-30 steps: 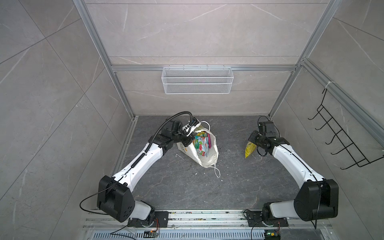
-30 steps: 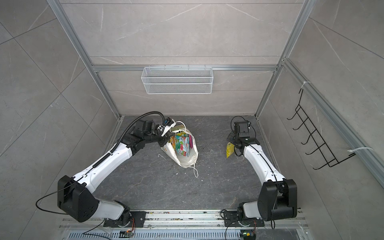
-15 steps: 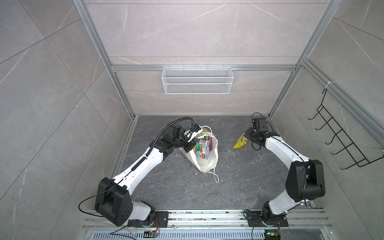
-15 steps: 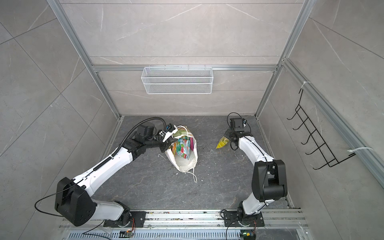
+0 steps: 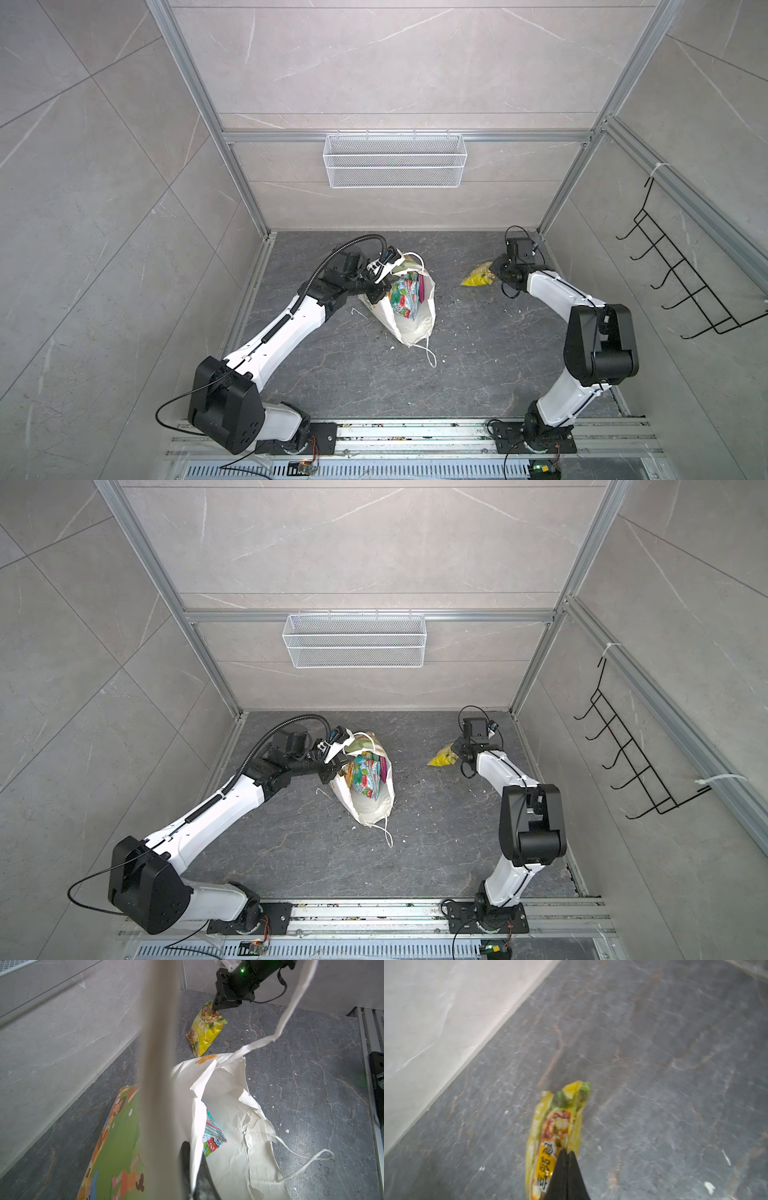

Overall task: Take the snacks out of the paper bag
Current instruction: 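Carry the yellow chip packet away from the bag and lower it onto the table, then release the yellow chip packet and raise the right gripper above it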

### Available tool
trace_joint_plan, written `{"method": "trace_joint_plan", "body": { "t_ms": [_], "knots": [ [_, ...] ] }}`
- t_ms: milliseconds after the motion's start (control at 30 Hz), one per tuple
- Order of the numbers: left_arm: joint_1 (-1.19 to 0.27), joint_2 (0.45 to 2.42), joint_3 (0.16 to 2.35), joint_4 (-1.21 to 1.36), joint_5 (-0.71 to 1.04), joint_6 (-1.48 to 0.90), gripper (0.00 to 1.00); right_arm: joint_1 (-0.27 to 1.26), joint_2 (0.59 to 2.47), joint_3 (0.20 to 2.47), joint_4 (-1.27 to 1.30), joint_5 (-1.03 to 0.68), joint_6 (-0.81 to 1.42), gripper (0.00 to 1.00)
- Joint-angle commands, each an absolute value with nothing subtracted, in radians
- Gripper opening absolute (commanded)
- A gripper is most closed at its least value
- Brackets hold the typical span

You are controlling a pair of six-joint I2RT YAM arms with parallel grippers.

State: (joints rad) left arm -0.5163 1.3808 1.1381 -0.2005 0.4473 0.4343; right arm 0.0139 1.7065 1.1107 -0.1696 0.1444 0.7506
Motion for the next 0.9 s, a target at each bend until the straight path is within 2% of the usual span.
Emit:
{"method": "trace_joint_plan", "body": {
  "t_ms": [0,200,367,667,867],
  "knots": [
    [-0.52,1.363,1.158,-0.107,0.497,0.428,0.0,-0.025,1.618,0.985,-0.069,0.136,0.851,0.0],
    [-0.52,1.377,1.154,-0.095,0.507,0.419,0.0,-0.078,1.566,0.777,0.079,0.114,0.985,0.0],
    [-0.52,1.381,1.15,-0.09,0.52,0.408,0.0,-0.084,1.603,0.65,0.265,0.071,1.13,0.0],
    [-0.522,1.388,1.172,-0.091,0.52,0.399,0.0,-0.083,1.789,0.679,0.519,-0.037,1.278,0.0],
    [-0.525,1.388,1.177,-0.09,0.517,0.397,0.0,-0.079,1.817,0.665,0.641,-0.092,1.336,0.0]
  ]
}}
